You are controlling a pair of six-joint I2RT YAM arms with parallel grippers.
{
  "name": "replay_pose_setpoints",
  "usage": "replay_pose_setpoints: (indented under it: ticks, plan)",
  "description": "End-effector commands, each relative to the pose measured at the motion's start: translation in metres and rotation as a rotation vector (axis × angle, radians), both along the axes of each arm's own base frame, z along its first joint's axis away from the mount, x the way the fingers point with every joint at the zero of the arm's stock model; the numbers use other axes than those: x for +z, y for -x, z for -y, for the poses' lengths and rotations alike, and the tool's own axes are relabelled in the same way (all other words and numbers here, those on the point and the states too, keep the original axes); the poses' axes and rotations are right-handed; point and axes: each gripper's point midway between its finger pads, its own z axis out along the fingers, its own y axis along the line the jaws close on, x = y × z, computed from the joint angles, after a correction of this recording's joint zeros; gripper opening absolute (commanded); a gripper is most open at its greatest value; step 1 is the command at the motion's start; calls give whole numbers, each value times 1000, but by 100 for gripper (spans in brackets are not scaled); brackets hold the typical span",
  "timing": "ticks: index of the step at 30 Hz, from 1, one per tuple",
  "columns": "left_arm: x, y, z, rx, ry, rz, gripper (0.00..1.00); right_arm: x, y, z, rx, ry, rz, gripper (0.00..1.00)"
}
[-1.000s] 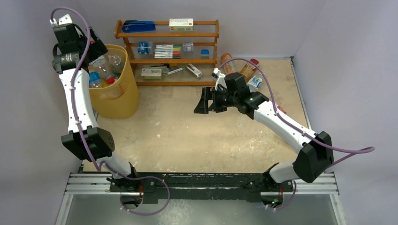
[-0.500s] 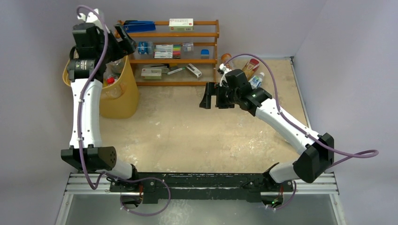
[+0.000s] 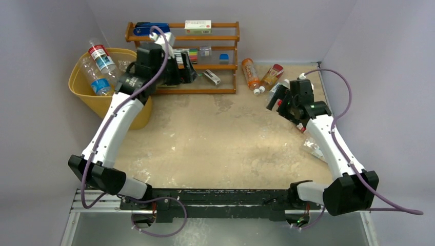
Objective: Put the plastic bottles in the bin
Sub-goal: Pick up the plastic bottle at the center of the board.
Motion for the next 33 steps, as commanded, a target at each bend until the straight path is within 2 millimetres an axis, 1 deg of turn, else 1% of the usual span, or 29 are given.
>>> replay_pose_setpoints:
  ticks: [1, 2, 4, 6, 8, 10, 12, 14, 20, 24, 26, 30, 33]
  plan:
    - [-14, 16, 29, -39, 9, 15, 89, -3, 18, 53, -262, 122, -45, 100]
    - [-27, 22, 38, -63, 4, -7, 89, -7, 24, 66, -321, 153, -75, 100]
    - [-54, 34, 55, -107, -11, -55, 89, -14, 34, 82, -408, 179, -114, 100]
    - [-76, 45, 67, -132, -28, -89, 89, -22, 46, 97, -515, 198, -158, 100]
    - [-92, 54, 76, -151, -42, -112, 89, -31, 59, 110, -628, 214, -214, 100]
    - [-102, 60, 83, -166, -58, -127, 89, -40, 76, 122, -768, 243, -276, 100]
    - [-105, 65, 87, -177, -71, -132, 89, -48, 90, 132, -938, 251, -299, 100]
    - [-108, 67, 89, -186, -86, -138, 90, -52, 99, 142, -1055, 267, -287, 100]
    - [-113, 73, 85, -207, -143, -154, 90, -67, 109, 160, -1291, 238, -229, 100]
    - [-121, 78, 81, -224, -185, -175, 90, -80, 115, 175, -1414, 242, -247, 100]
    - [-124, 81, 78, -230, -204, -182, 90, -86, 115, 185, -1455, 248, -263, 100]
    - [-130, 83, 73, -230, -239, -192, 90, -95, 114, 199, -1496, 249, -310, 100]
    - [-132, 83, 72, -231, -249, -194, 90, -96, 108, 205, -1503, 228, -299, 100]
